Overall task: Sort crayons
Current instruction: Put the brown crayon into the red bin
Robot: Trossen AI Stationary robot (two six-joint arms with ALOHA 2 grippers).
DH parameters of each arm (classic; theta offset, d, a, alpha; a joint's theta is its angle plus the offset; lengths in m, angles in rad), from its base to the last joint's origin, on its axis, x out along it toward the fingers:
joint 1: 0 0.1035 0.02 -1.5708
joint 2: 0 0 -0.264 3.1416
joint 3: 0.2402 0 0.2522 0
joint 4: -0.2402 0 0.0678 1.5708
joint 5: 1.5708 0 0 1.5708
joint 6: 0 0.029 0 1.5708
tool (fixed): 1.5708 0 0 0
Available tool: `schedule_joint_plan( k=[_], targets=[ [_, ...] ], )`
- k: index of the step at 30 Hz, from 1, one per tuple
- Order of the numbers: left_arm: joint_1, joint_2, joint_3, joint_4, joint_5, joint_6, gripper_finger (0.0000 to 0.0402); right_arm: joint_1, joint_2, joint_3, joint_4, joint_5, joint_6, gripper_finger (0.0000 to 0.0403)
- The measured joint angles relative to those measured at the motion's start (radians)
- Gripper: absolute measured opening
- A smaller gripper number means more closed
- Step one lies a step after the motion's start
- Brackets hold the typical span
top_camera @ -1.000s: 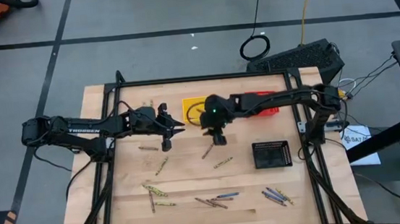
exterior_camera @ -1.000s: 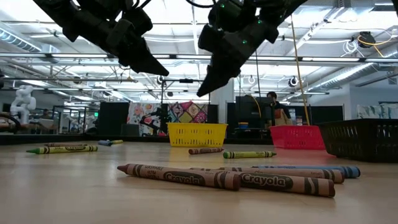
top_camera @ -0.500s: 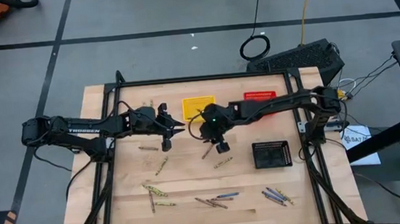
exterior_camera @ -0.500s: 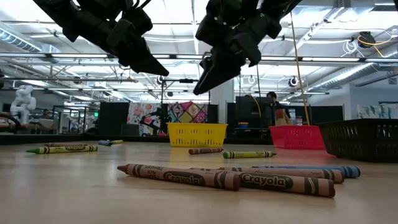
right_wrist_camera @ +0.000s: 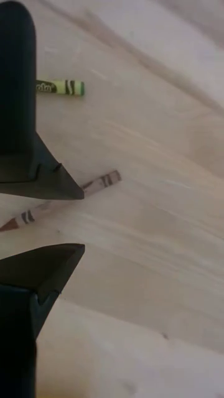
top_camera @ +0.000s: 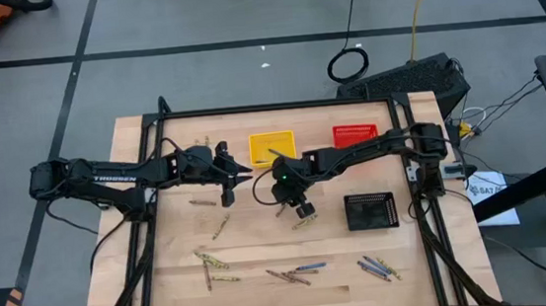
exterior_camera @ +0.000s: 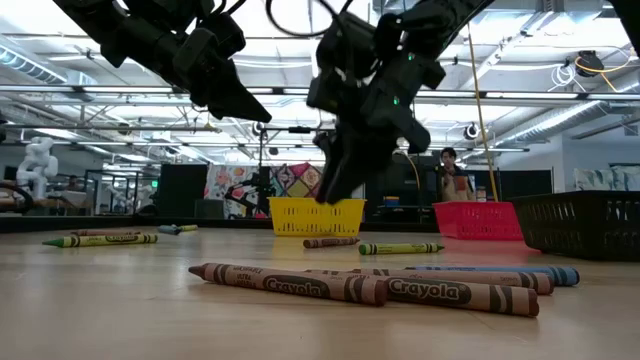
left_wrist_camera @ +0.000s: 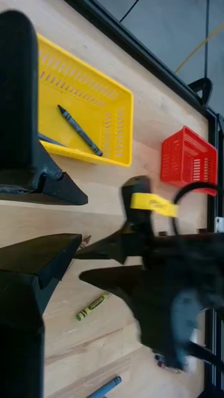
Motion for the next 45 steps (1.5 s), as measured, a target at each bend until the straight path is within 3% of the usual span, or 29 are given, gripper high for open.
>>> schedule_joint_plan(
  k=[21, 32, 41, 45],
  targets=[
    [0.0, 0.0, 0.0, -0.002, 0.0, 0.0, 0.009, 0.002, 0.087, 0.0, -0.013, 0.003, 0.001, 0.0109],
    [0.0, 0.0, 0.0, -0.004, 0.0, 0.001, 0.009, 0.0, 0.135, 0.005, -0.032, 0.001, 0.003, 0.0072],
    [0.0, 0.0, 0.0, -0.005, 0.0, 0.001, 0.009, 0.0, 0.138, 0.003, -0.057, -0.002, 0.003, 0.0009],
    [0.0, 0.0, 0.0, -0.005, 0.0, 0.001, 0.009, 0.0, 0.139, 0.003, -0.074, -0.002, 0.006, 0.0006]
  ],
)
